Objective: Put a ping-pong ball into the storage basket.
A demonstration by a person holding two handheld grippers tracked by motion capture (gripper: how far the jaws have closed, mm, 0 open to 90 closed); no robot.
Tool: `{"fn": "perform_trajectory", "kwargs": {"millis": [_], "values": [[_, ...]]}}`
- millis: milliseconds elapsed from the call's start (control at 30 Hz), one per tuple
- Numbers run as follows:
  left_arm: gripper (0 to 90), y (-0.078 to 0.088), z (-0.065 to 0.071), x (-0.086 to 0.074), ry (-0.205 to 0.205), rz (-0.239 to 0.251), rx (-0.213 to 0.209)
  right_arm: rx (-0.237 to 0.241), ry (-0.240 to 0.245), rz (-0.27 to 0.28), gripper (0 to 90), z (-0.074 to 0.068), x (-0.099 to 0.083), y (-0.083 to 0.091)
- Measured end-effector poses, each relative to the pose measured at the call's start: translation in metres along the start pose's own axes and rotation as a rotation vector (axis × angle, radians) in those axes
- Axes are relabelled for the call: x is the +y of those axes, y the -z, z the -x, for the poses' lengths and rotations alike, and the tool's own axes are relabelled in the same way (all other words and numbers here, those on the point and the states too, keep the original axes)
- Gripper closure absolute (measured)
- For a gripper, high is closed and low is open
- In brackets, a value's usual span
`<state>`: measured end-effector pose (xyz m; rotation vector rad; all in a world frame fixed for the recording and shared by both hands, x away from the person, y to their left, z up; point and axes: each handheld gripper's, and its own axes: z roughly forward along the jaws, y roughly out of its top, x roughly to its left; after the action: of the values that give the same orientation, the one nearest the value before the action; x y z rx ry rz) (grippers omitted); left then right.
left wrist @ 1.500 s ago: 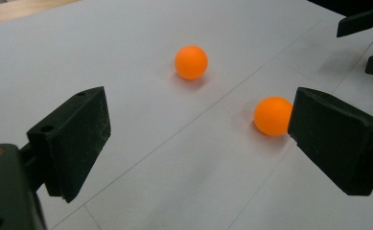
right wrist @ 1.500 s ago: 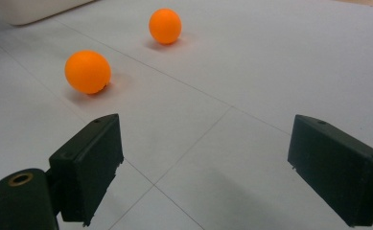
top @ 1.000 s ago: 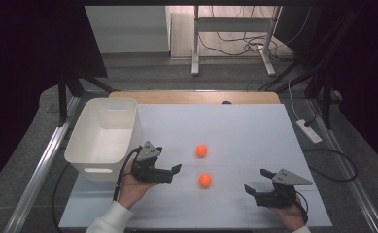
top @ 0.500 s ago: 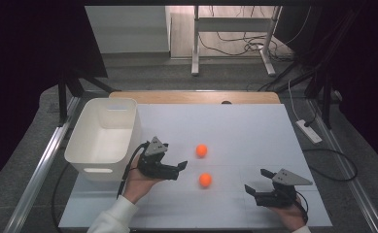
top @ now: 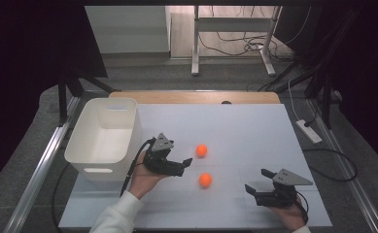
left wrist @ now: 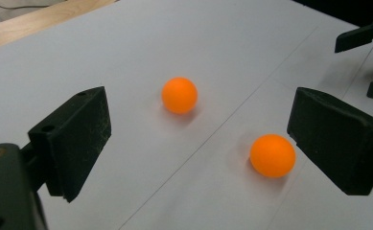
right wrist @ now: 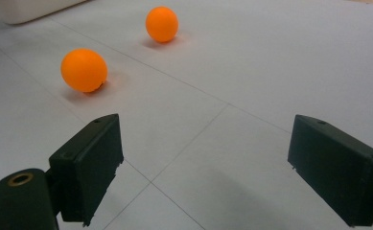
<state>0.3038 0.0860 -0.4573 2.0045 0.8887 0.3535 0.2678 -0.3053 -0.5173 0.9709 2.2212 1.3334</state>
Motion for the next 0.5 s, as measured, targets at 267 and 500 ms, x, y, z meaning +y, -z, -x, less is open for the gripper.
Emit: {"fn": "perform_trajectory", "kwargs": {"millis": [267,500], "values": [[8.6,-0.010,0.003,0.005,-0.014,-0.016,-0.008,-0.002,-0.005,-0.009,11.5,0.000,0.000,-0.001],[8.7,-0.017,0.004,0.013,-0.015,-0.018,-0.018,-0.003,-0.007,-0.007,11.5,0.000,0.000,-0.001]]}}
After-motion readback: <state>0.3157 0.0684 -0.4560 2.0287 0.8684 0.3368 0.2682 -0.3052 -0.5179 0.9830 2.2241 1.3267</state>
